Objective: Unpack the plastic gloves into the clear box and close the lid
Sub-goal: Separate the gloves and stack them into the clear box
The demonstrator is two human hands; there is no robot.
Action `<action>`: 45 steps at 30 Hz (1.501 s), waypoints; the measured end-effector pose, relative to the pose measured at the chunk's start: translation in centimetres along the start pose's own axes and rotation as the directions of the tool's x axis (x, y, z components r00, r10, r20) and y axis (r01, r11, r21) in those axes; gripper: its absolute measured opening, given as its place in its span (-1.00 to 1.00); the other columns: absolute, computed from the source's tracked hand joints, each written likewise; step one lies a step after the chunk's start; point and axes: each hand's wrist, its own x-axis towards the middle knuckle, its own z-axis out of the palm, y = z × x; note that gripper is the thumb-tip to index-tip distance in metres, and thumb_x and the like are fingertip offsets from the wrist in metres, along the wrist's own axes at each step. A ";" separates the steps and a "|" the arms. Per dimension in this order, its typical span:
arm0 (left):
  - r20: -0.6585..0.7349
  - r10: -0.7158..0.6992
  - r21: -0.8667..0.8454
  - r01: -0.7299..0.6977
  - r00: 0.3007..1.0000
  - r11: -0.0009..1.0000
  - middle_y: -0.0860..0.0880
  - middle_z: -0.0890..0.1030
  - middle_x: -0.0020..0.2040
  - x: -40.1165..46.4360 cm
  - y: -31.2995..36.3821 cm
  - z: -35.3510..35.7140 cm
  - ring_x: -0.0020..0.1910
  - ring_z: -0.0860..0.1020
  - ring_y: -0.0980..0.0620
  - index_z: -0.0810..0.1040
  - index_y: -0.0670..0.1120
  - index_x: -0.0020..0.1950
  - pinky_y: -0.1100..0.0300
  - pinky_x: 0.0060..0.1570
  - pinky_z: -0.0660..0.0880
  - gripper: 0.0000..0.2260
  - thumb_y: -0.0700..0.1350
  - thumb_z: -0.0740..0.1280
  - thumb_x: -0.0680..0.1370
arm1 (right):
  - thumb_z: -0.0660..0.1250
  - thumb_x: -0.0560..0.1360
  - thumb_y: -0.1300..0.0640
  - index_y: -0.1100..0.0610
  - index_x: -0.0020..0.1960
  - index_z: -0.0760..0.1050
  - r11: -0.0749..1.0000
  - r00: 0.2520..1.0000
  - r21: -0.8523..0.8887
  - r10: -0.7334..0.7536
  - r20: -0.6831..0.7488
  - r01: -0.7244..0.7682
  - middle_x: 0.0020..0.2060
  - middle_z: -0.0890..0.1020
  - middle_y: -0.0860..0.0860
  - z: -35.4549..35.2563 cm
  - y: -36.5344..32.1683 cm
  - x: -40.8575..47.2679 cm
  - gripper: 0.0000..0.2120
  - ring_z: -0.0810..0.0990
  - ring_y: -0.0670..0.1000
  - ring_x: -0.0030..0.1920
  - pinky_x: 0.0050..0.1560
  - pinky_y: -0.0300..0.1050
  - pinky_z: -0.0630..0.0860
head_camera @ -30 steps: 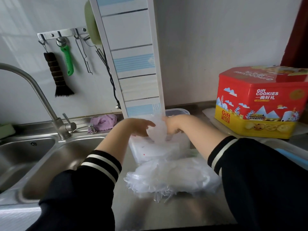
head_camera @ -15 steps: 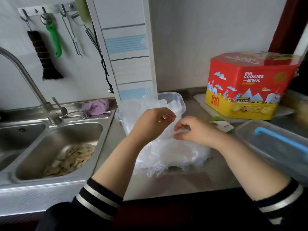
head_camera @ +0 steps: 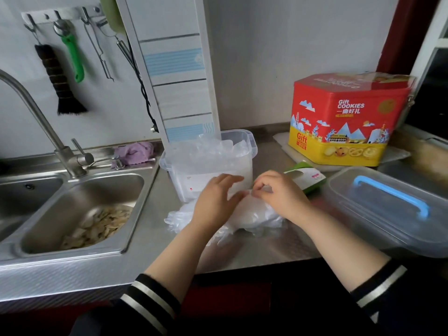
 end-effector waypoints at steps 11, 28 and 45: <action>0.214 -0.133 0.044 0.126 0.968 0.991 0.02 0.56 0.27 1.9 -0.3 -3.3 0.23 0.50 -0.01 0.43 0.00 0.37 0.15 0.13 0.40 -0.52 0.14 0.37 0.51 | 0.40 0.49 0.16 0.09 -0.11 0.63 0.981 0.965 0.013 -0.187 -0.185 0.193 -0.01 0.57 -0.09 -4.0 -3.7 2.6 -0.96 0.51 -0.02 0.06 0.10 -0.02 0.50; -0.329 -0.122 -0.071 0.104 0.936 0.992 0.20 0.56 -0.25 4.5 -1.8 -12.9 -0.35 0.45 0.23 0.63 0.02 -0.15 0.34 -0.26 0.33 -0.96 -0.10 0.43 0.49 | 0.36 0.50 0.17 0.26 -0.07 0.64 0.891 0.689 -0.057 -0.387 -0.613 0.450 -0.03 0.60 0.15 -6.1 -6.6 7.3 -0.85 0.55 0.12 0.04 0.13 -0.29 0.44; -0.410 -0.359 -0.733 -0.069 0.839 0.676 0.02 0.68 -0.03 9.2 -1.8 -14.2 -0.07 0.62 0.06 0.60 -0.07 -0.07 0.19 -0.07 0.57 -0.99 -0.16 0.40 0.54 | 0.33 0.55 0.06 0.08 -0.05 0.60 0.944 0.935 0.322 0.048 -0.351 0.072 -0.19 0.60 -0.11 -5.7 -8.2 11.1 -0.89 0.52 -0.21 -0.19 -0.21 -0.36 0.43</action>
